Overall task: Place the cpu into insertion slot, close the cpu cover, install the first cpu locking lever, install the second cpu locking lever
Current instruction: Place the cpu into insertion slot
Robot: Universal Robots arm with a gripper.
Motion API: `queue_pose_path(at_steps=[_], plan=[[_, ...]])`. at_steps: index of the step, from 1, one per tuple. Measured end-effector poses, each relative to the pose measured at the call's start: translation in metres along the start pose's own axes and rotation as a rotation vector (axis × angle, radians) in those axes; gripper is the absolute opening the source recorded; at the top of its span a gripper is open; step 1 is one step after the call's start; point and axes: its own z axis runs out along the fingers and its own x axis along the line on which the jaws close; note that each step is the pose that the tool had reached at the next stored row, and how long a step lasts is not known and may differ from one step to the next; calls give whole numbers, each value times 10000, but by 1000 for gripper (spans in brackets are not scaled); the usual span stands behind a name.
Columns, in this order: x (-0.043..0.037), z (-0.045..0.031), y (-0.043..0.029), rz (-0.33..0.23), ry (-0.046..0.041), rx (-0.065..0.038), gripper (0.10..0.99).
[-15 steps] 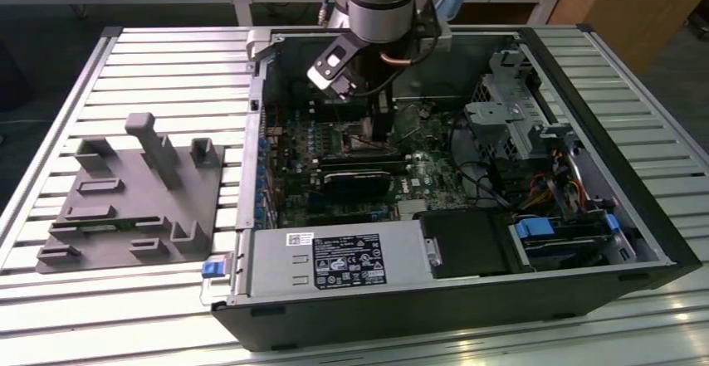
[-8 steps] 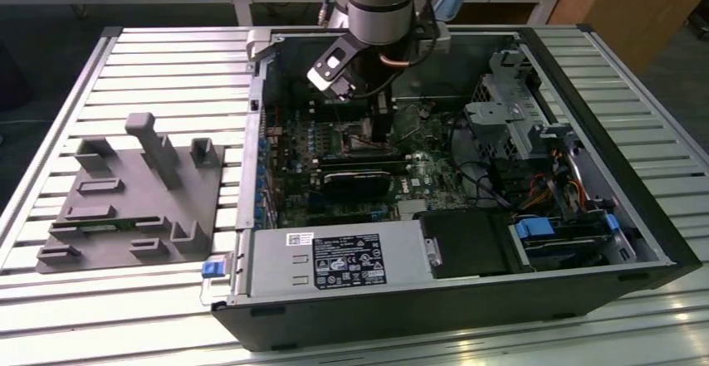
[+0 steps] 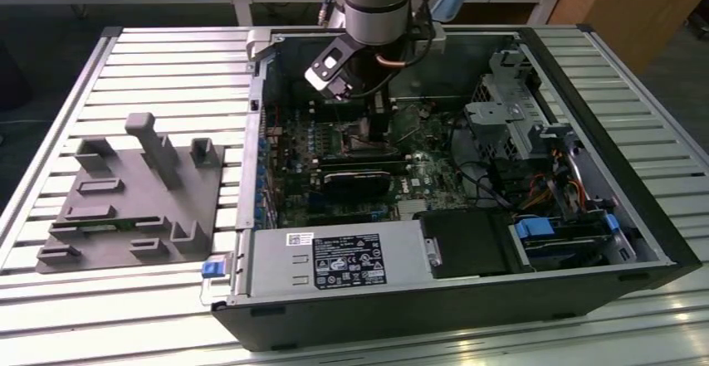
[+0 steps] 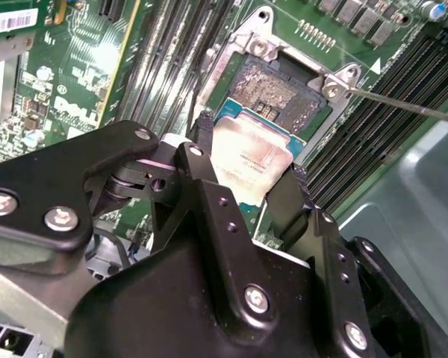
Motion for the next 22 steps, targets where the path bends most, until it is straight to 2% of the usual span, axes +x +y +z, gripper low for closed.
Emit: queue_pose_path(at_steps=[11, 22], plan=[[26, 81, -106, 1, 1, 0, 537], [29, 180, -126, 10, 0, -1, 537]])
